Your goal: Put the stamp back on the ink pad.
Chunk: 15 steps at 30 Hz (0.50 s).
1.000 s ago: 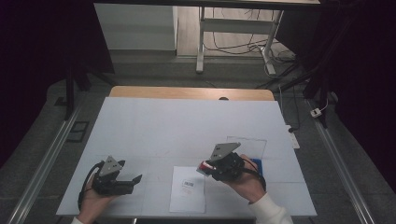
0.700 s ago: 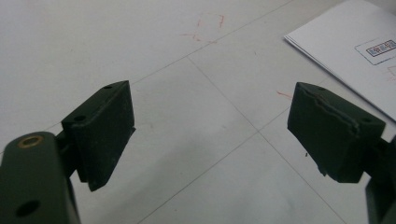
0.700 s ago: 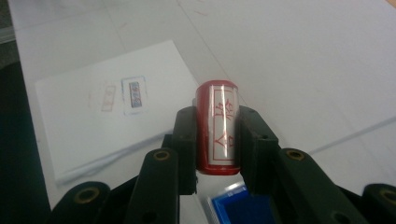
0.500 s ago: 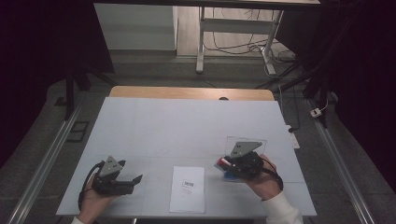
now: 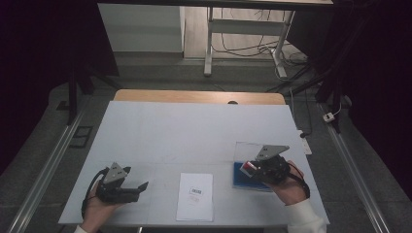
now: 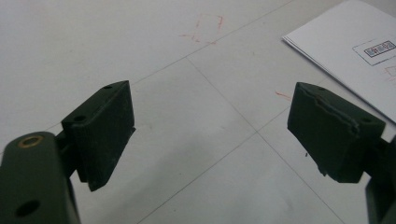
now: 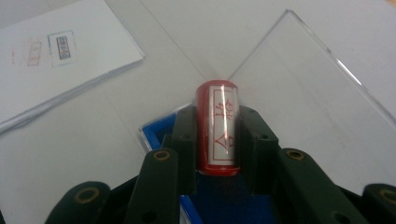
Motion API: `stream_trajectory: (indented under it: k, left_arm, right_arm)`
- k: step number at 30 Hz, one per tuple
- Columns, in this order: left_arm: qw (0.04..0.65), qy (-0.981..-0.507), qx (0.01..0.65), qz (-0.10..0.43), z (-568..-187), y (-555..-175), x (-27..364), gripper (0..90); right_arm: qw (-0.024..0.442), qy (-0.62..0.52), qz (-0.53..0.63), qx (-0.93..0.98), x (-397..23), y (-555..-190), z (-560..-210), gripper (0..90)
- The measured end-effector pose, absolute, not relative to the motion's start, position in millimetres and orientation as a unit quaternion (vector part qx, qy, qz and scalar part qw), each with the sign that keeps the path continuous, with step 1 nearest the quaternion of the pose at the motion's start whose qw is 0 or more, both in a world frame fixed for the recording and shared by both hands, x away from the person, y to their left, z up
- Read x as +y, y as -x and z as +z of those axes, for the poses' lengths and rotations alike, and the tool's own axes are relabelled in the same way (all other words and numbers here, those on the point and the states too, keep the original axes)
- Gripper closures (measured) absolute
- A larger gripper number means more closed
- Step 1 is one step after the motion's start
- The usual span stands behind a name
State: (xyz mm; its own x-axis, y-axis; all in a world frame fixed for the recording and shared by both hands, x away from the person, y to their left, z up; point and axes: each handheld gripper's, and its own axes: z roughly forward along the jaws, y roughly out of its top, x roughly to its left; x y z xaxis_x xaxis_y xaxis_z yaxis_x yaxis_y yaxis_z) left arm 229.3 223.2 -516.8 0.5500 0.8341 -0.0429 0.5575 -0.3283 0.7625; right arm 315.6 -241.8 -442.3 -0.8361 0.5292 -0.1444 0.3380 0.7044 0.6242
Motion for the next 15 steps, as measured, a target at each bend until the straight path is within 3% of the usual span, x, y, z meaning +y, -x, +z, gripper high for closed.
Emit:
stream_trajectory:
  k: [15]
  left_arm:
    - [0.379,-0.795,0.437,0.182,-517,-229,223,15.1]
  right_arm:
    - [0.15,-0.25,0.249,0.924,-245,-321,-455,69.6]
